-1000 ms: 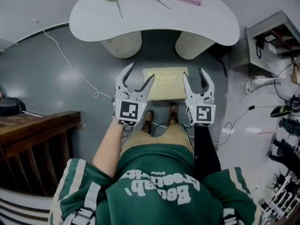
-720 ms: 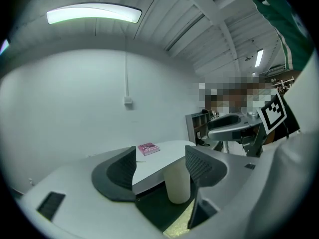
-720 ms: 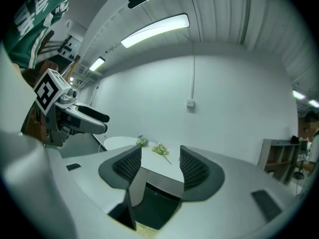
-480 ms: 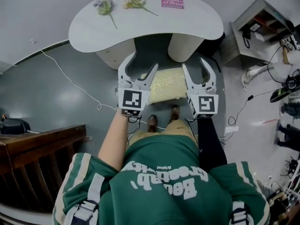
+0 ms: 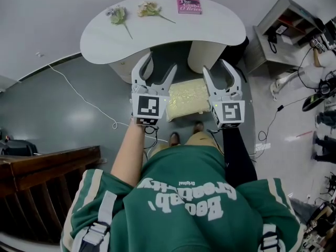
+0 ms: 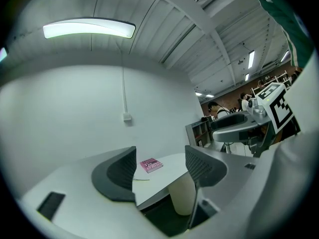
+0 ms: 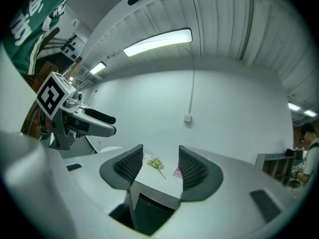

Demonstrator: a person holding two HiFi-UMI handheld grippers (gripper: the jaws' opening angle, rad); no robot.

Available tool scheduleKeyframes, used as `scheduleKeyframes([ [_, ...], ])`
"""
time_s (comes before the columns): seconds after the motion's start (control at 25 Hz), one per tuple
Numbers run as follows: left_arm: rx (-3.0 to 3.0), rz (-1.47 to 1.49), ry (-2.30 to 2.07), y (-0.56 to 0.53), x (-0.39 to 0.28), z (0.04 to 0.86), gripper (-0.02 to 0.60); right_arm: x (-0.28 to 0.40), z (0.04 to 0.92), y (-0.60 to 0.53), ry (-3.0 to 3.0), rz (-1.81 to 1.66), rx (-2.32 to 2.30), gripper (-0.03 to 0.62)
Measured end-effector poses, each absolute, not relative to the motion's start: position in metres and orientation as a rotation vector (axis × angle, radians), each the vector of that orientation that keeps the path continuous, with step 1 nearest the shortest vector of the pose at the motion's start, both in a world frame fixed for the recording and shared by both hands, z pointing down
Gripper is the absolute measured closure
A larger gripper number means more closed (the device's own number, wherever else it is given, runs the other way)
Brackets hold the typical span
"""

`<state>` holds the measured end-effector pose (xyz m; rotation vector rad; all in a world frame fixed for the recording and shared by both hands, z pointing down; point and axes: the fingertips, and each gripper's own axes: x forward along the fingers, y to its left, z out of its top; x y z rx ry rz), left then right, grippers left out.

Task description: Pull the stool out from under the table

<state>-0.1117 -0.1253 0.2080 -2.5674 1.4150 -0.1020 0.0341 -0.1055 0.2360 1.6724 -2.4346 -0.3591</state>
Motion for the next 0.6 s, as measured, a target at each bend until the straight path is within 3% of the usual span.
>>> scheduleKeyframes([
  [0.16,-2.557,-0.093,1.44,-0.126,-0.115,0.207,0.255,0.03,0.235,-0.106,-2.434,-0.369,1.655,0.364],
  [0.2,-2.544,-0.081,1.457,-0.126,-0.118,0.206,0.324,0.03,0.235,-0.106,-2.434,-0.367,1.651,0.366],
  [0.24,-2.533,-0.063,1.466,-0.125,-0.12,0.204,0.523,0.031,0.235,-0.105,-2.437,-0.363,1.652,0.385],
  [0.28,-2.529,-0.044,1.461,-0.123,-0.121,0.202,0.568,0.032,0.234,-0.104,-2.438,-0.354,1.66,0.517],
  [0.32,-2.529,-0.029,1.445,-0.121,-0.12,0.2,0.568,0.035,0.234,-0.103,-2.437,-0.341,1.67,0.586],
  [0.6,-2.521,-0.033,1.431,-0.119,-0.119,0.2,0.568,0.035,0.242,-0.103,-2.456,-0.32,1.631,0.588],
])
